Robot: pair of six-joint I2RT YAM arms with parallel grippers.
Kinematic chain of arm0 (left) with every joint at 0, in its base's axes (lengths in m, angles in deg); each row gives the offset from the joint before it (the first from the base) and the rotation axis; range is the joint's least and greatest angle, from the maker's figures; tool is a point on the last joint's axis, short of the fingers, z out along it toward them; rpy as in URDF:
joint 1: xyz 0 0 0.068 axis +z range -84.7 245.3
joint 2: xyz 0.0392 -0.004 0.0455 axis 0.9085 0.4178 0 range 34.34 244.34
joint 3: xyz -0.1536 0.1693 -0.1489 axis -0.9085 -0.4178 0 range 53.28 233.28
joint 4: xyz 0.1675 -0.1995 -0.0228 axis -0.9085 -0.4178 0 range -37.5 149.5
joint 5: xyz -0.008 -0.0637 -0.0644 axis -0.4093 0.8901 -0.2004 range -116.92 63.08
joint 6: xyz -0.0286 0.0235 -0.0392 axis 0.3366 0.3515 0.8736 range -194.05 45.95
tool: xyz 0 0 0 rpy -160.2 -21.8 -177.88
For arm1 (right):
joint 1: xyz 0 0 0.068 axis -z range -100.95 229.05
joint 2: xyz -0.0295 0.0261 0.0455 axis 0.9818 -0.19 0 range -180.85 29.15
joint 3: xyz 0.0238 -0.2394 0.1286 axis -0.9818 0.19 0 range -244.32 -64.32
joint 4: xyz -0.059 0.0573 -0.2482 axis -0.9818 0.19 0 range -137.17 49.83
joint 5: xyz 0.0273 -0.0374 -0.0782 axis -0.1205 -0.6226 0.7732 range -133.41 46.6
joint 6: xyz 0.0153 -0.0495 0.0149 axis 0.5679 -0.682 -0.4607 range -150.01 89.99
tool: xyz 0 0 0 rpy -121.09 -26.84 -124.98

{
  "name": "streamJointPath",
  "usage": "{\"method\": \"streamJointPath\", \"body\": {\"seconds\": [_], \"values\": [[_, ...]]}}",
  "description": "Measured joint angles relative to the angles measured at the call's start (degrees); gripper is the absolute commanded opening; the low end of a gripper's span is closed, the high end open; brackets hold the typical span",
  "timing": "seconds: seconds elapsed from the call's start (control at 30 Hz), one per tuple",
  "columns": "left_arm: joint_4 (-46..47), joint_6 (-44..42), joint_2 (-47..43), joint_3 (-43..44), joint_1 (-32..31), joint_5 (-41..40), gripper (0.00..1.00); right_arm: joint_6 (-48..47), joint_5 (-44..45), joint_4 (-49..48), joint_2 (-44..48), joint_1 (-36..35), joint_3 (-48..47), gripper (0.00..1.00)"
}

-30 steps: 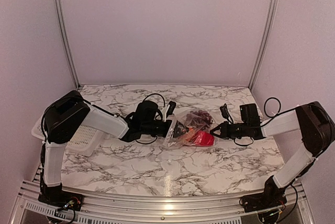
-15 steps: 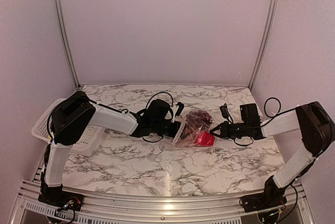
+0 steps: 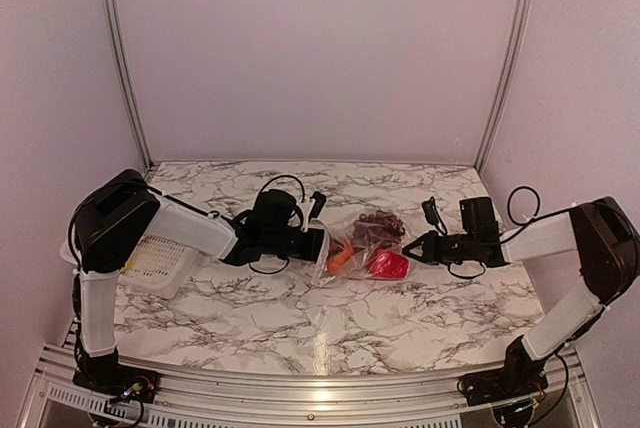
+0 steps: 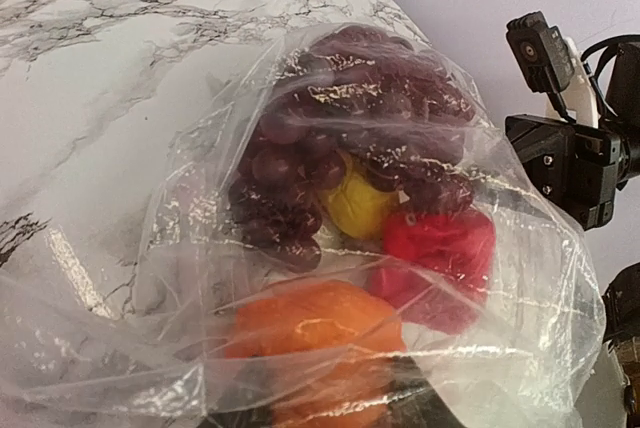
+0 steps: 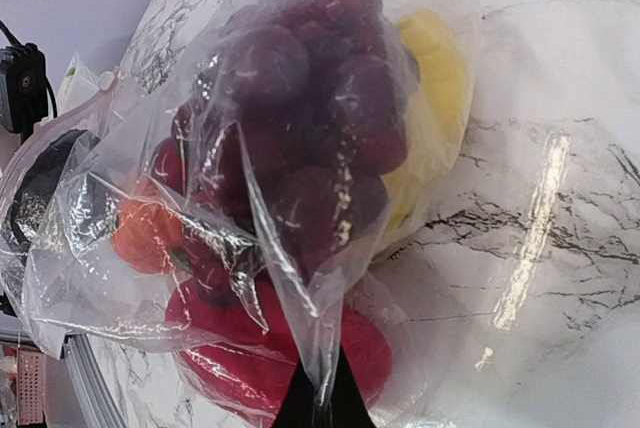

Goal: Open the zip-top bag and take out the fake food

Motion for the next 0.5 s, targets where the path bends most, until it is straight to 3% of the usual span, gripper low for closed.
{"method": "streamJointPath", "body": {"seconds": [0.2, 0.5], "values": [[2.89, 1.66, -3.69, -5.95, 1.29, 1.07, 0.10, 0.00, 0.66, 0.11, 0.52, 0.00, 0.55, 0.00], [4.22, 3.23, -13.38, -13.70, 2.12, 2.95, 0.09, 0.02, 1.62, 0.22, 0.59, 0.11, 0.55, 0.00]]}}
